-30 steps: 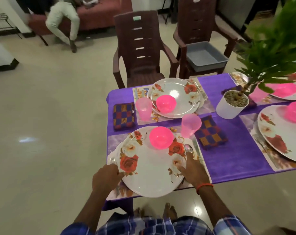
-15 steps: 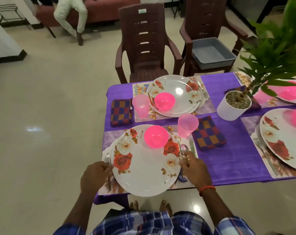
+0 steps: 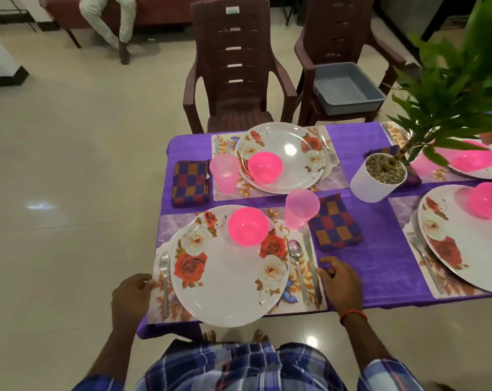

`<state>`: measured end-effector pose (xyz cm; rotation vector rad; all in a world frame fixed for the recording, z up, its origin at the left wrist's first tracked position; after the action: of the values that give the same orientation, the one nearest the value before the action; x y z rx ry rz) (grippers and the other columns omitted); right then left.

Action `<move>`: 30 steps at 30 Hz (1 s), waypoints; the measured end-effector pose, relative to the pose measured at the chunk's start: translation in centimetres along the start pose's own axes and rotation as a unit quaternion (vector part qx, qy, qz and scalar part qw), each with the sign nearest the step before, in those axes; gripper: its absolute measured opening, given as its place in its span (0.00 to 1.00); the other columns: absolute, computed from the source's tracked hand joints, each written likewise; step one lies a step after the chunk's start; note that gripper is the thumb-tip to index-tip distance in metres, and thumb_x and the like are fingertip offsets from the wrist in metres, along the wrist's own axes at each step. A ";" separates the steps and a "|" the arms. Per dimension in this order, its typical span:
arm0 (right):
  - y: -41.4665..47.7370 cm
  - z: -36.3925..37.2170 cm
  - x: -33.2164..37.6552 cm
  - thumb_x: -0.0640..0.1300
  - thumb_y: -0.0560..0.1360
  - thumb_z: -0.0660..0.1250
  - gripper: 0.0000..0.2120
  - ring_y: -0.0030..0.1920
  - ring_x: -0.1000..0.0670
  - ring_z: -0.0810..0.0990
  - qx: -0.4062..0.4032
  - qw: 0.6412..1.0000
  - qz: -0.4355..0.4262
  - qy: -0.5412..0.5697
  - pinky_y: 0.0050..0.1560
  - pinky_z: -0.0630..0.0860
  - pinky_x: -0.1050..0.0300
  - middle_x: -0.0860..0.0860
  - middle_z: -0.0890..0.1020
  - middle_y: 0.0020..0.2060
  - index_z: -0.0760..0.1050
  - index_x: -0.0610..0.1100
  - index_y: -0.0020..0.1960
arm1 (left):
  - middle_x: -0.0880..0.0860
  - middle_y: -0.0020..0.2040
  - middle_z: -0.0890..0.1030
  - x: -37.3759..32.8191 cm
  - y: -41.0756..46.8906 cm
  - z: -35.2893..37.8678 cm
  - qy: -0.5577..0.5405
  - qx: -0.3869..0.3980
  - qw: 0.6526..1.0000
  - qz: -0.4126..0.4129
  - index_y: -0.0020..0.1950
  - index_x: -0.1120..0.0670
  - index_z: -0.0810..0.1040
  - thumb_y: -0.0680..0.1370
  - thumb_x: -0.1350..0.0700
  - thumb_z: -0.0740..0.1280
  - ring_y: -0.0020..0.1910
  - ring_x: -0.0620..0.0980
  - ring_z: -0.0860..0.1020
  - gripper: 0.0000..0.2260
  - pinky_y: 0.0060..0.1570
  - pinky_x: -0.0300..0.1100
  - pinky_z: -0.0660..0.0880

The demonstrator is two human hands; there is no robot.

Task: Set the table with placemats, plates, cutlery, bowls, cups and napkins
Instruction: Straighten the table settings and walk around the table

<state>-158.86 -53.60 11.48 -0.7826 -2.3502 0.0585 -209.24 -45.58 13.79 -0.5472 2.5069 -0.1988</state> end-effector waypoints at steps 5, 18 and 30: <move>0.1 0.0 0.3 0.46 0.78 0.70 0.09 0.48 0.48 0.79 -0.018 1.000 0.009 -0.001 0.46 0.75 0.55 0.48 0.82 0.47 0.80 0.49 0.58 | 0.48 0.38 0.85 0.2 1.0 0.0 0.020 0.021 1.000 -0.004 0.43 0.51 0.87 0.77 0.56 0.74 0.39 0.53 0.82 0.04 0.44 0.46 0.75; 0.7 0.2 0.7 0.47 0.79 0.70 0.03 0.46 0.49 0.80 -0.015 1.000 0.015 -0.004 0.40 0.74 0.57 0.50 0.82 0.45 0.80 0.50 0.53 | 0.48 0.36 0.85 0.8 1.7 0.1 0.042 0.050 0.998 0.008 0.42 0.53 0.87 0.75 0.58 0.76 0.36 0.51 0.82 0.02 0.43 0.45 0.78; 0.4 -0.5 1.2 0.43 0.78 0.71 0.03 0.44 0.50 0.81 0.002 0.999 0.010 0.037 0.39 0.74 0.61 0.52 0.82 0.41 0.79 0.50 0.47 | 0.49 0.42 0.86 0.6 1.4 -0.3 0.032 0.023 0.999 0.007 0.47 0.53 0.86 0.75 0.55 0.76 0.40 0.49 0.82 0.03 0.48 0.47 0.80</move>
<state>-159.11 -52.69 12.49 -0.7919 -2.2717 0.0417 -210.34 -44.59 13.36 -0.5118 2.5599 -0.2729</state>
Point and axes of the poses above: each hand's wrist, its own y-axis towards the middle knuckle, its own z-axis out of the palm, x = y × z, the point moved 5 cm from there along y, towards the middle knuckle
